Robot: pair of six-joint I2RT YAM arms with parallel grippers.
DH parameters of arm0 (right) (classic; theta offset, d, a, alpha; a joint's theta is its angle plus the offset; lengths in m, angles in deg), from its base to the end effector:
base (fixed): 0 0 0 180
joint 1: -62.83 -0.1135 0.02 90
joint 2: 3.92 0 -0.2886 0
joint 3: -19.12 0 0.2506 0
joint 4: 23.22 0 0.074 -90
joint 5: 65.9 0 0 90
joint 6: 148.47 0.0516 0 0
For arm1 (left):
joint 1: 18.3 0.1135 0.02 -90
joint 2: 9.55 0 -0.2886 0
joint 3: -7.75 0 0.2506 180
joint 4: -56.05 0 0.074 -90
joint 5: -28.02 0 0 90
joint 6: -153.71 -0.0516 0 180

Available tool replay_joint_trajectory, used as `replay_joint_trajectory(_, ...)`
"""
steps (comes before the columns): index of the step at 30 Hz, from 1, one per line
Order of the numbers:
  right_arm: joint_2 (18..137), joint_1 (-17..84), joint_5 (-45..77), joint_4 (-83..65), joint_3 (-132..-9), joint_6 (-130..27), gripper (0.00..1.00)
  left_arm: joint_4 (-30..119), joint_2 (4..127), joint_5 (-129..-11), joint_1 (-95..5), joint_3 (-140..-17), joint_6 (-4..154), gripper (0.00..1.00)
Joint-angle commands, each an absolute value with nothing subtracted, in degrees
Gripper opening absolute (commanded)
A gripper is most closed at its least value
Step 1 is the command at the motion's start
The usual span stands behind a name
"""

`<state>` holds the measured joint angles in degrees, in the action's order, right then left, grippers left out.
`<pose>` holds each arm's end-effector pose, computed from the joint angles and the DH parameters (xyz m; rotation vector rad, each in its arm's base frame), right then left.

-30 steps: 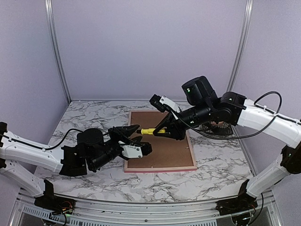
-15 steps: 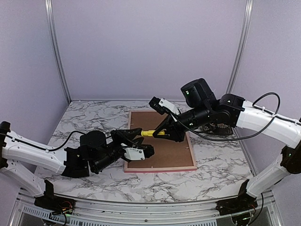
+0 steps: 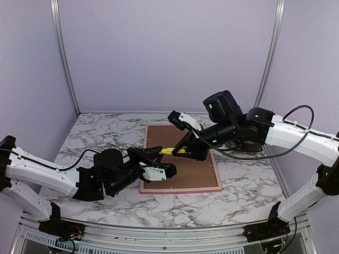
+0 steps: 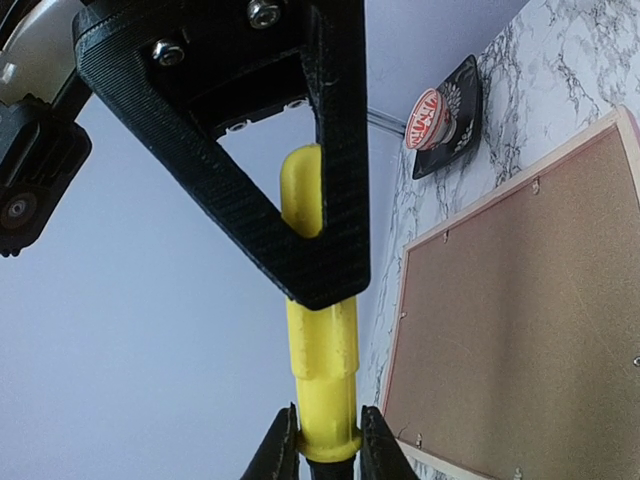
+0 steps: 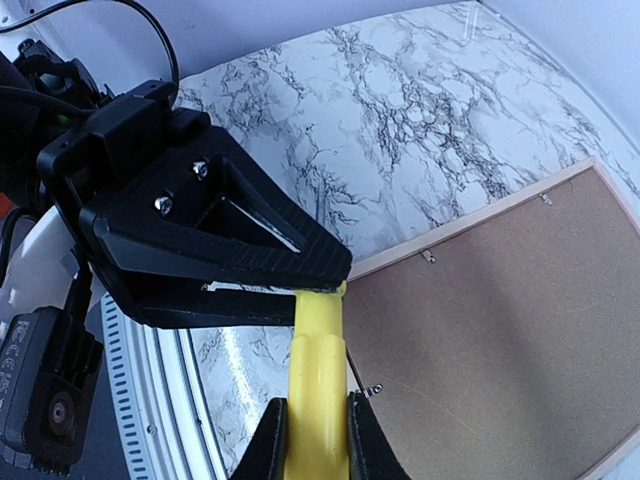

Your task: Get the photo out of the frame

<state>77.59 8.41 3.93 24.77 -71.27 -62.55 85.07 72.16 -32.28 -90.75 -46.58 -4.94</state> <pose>0.1717 0.2706 0.3604 -1.3172 1.9464 0.8508 0.1208 -0.2971 0.2872 1.2792 0.8862 0.3466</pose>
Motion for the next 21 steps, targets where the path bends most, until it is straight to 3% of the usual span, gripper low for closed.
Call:
replay_joint_trajectory(1,75.91,7.9,3.51,21.47,-70.83,-60.89,0.03,88.16,72.54,-30.8,-91.03,-48.81,-4.62,0.09)
replay_joint_trajectory(12,74.23,7.9,2.07,13.4,-66.2,-56.13,0.29,88.69,71.85,-29.85,-91.02,-49.72,0.92,0.02)
replay_joint_trajectory(21,73.55,7.9,1.7,10.34,-65.0,-54.66,0.32,88.69,71.21,-29.63,-90.93,-48.56,2.62,0.02)
